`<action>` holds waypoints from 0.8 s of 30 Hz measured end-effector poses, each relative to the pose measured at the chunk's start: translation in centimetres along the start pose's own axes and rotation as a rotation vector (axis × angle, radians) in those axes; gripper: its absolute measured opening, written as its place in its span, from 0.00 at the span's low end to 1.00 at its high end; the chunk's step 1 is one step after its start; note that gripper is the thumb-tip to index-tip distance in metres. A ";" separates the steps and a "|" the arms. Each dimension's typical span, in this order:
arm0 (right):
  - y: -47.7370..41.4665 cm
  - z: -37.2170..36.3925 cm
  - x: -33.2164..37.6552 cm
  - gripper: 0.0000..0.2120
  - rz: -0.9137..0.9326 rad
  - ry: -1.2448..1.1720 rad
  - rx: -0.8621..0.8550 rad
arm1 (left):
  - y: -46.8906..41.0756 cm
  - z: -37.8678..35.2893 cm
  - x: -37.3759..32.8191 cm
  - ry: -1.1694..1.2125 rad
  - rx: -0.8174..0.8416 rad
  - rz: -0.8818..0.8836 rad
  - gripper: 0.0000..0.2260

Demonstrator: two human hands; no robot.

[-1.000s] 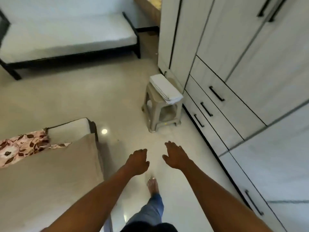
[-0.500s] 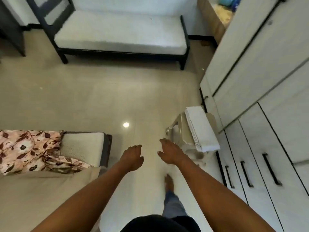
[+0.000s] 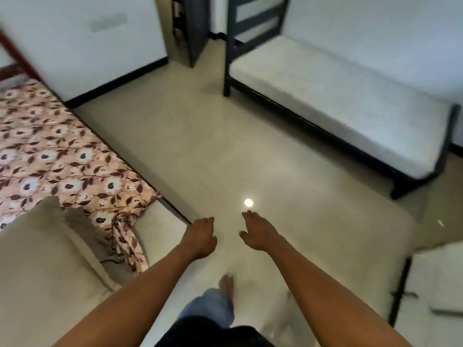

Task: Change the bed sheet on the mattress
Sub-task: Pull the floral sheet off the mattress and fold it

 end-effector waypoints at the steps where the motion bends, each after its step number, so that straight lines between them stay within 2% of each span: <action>1: -2.8 1.4 0.8 0.33 0.041 0.038 0.008 | -1.9 1.0 1.3 0.013 -0.012 0.039 0.23; 4: -11.2 5.0 3.4 0.34 0.122 0.112 0.024 | -7.9 3.9 5.5 0.053 -0.026 0.149 0.17; 11: -29.8 15.2 13.4 0.34 0.295 0.274 0.075 | -21.4 14.3 15.5 0.111 -0.105 0.269 0.20; 16: -40.4 22.0 23.7 0.32 0.462 0.321 0.073 | -24.9 22.8 24.5 0.191 -0.207 0.444 0.23; 24: -57.8 27.3 40.9 0.32 0.693 0.421 0.110 | -30.6 32.3 41.5 0.293 -0.272 0.714 0.22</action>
Point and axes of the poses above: each hand's wrist, its own y-axis away from the middle knuckle, its own z-axis out of the back of the hand, x = y × z, the point moved 5 cm from there along -y, towards the middle knuckle, and after that the axes turned 7 degrees about -z, right-handed, at the moved point
